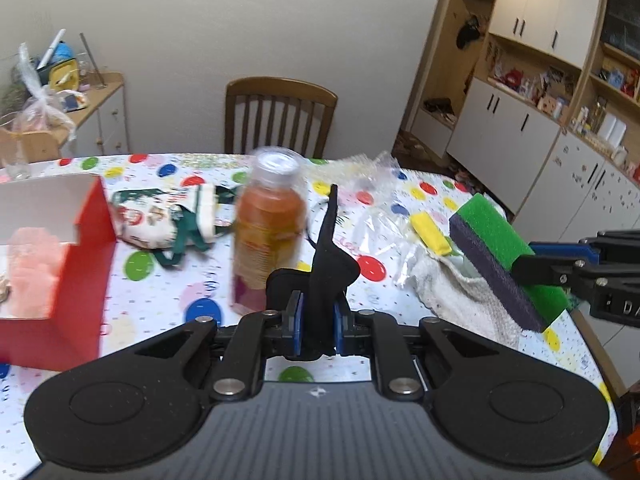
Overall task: Organize soft objects
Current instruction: 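Carry the black mask and green sponge into the red box with both tools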
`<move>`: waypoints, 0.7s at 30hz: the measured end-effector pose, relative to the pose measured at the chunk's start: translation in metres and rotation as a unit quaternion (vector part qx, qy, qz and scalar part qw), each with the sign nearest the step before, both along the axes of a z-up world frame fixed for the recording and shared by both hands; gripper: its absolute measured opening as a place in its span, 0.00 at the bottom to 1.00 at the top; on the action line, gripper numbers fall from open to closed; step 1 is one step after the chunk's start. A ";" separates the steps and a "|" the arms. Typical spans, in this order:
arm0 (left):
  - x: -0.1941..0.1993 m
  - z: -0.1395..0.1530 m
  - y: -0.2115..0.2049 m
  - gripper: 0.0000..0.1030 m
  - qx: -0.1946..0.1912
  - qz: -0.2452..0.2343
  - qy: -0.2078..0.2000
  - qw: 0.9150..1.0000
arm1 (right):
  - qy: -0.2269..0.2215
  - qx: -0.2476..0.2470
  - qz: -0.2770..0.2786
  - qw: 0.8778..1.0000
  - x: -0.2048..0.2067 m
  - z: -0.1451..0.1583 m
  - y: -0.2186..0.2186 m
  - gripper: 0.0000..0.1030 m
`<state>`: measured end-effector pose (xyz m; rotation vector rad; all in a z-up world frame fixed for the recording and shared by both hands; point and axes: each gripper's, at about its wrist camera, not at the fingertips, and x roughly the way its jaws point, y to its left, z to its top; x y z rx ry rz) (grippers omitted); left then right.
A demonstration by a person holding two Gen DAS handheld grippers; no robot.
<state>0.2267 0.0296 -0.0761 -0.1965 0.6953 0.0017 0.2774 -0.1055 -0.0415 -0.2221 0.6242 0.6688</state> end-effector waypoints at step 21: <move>-0.067 0.066 0.135 0.14 0.019 0.080 -0.062 0.995 | -0.047 0.022 0.088 0.995 -0.038 0.042 0.158 0.19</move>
